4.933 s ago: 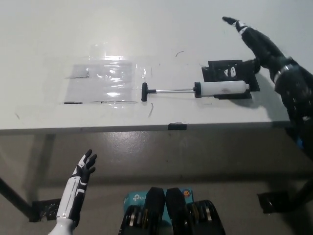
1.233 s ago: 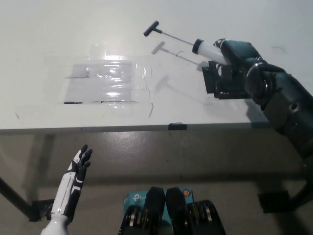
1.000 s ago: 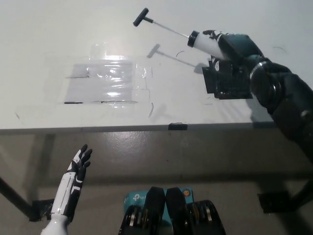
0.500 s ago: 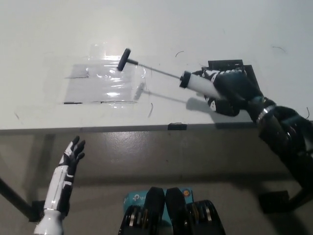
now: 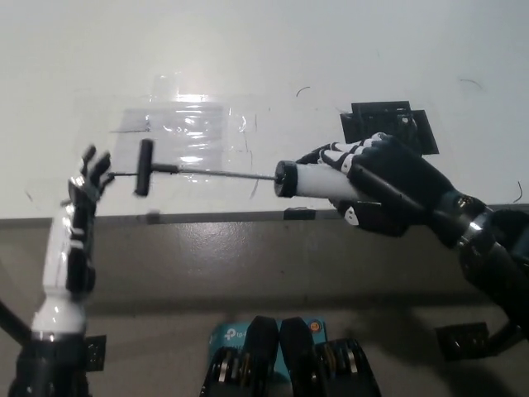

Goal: The robot uses right hand to pick up a small white air pumper and uses its left hand to compress it, and then puts it on the desk

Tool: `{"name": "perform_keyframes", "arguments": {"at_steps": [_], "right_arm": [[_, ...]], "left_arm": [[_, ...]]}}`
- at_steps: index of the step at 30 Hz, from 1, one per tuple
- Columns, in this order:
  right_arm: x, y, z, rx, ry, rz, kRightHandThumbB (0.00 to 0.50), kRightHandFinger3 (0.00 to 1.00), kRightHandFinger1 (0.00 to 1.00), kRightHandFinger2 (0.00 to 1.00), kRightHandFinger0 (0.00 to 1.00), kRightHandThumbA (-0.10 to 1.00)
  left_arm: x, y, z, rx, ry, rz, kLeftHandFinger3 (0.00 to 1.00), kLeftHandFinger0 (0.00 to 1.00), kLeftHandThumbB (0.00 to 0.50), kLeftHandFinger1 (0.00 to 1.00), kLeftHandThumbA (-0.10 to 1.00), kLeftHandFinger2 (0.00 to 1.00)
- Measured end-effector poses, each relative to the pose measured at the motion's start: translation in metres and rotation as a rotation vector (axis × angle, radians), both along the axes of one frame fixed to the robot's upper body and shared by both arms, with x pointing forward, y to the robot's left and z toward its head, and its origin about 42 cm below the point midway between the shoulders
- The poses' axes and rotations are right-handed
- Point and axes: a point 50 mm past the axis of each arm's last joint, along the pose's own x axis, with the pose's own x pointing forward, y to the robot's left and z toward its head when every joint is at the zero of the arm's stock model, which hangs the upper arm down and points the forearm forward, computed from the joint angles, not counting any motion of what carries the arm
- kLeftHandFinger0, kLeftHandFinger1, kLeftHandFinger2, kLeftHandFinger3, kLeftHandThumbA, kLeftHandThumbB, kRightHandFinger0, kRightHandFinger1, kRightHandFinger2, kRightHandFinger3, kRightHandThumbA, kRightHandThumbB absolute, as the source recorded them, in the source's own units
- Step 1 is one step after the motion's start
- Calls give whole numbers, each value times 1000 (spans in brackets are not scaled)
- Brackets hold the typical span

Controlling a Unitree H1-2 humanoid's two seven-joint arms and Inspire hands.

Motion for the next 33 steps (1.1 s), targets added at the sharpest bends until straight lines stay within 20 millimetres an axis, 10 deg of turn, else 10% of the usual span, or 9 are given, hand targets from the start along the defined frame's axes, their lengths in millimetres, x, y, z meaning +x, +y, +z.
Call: {"name": "perform_keyframes", "arguments": {"at_steps": [33], "right_arm": [[-22, 5, 3, -62, 96, 30, 190, 853, 476, 768, 26, -100]], "left_arm": [[-41, -41, 43, -46, -114, -199, 1000, 1000, 203, 1000, 1000, 1000]]}}
